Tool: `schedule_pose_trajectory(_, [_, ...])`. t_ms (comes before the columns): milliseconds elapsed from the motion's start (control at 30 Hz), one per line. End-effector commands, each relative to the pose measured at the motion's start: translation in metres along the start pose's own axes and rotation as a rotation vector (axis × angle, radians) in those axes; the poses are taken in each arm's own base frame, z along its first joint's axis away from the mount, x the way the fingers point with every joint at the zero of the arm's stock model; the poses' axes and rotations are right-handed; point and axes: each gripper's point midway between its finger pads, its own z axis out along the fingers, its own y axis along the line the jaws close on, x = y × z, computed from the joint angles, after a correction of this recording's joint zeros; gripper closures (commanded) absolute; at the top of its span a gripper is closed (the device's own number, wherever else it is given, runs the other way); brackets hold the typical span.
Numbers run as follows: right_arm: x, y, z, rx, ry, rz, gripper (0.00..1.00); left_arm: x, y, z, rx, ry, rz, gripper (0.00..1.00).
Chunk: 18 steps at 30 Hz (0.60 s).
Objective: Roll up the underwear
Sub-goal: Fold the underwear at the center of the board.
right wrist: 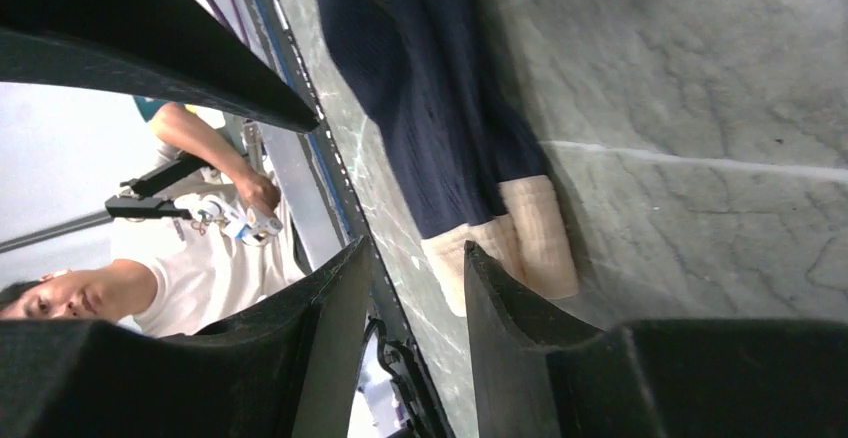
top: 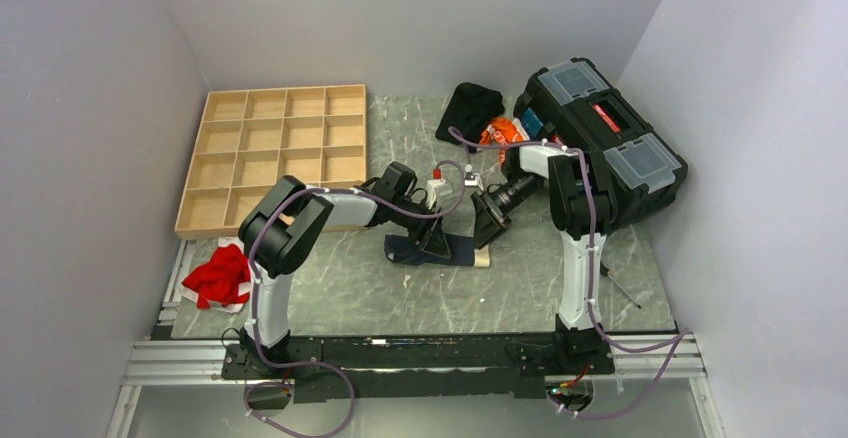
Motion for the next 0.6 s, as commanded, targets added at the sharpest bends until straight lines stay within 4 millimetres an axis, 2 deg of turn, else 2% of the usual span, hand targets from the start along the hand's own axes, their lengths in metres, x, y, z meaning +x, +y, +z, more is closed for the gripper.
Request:
schedule_pose_trajectory(0, [0.0,-0.025,0.007,0.05,-0.004,-0.019,0.58,0.005,0.016,-0.001,-0.065,0.014,0.007,0.37])
schedule_pose_trajectory(333, [0.007,-0.072,0.013,0.221,0.031,0.068,0.6,0.008,0.022,-0.005,-0.113,0.027,0.034,0.36])
schedule_pose_trajectory(567, [-0.009,-0.079,0.006,0.262,0.006,0.054,0.59,0.013,0.023,-0.006,-0.122,0.042,0.022,0.36])
